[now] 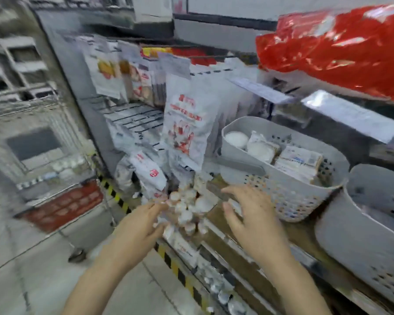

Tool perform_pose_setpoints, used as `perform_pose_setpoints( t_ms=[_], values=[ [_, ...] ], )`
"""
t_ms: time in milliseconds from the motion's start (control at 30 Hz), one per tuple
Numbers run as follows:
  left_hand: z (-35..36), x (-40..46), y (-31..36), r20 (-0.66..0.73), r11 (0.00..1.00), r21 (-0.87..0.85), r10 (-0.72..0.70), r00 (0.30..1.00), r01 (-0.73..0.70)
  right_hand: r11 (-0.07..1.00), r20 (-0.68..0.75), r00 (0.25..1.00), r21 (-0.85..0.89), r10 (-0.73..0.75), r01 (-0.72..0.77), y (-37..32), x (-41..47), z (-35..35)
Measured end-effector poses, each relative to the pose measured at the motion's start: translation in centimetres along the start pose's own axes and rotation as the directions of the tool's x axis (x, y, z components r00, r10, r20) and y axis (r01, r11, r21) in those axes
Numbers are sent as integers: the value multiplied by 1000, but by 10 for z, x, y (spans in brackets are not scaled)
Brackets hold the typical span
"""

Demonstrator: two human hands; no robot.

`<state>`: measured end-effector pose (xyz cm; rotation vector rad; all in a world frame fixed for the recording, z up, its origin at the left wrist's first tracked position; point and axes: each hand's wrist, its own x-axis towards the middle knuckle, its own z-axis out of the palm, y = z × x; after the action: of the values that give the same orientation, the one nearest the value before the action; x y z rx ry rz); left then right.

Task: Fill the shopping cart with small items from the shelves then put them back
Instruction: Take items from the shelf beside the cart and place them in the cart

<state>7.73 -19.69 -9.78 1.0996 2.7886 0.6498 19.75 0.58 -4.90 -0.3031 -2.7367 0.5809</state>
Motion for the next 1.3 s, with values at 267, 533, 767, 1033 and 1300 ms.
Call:
perform_pose_setpoints(
  t_ms=[267, 533, 767, 1033, 1300],
  values=[
    [-58, -156, -182, -153, 802, -158, -596, 788, 576, 943, 393, 859, 185, -330, 277, -156, 58, 159],
    [-103, -249, -291, -184, 580, -207, -814, 551, 788, 900, 549, 712, 279, -437, 336, -271, 87, 272],
    [-132, -207, -370, -200, 581, -211, -813, 548, 786, 926, 656, 654, 273, -377, 260, -299, 145, 339],
    [-178, -84, -494, -125, 694, -111, -720, 683, 711, 962, 674, 688, 224, -269, 157, -351, 261, 430],
    [-216, -16, -620, -81, 701, -103, -713, 696, 706, 952, 658, 692, 259, -297, 162, -423, 375, 507]
  ],
)
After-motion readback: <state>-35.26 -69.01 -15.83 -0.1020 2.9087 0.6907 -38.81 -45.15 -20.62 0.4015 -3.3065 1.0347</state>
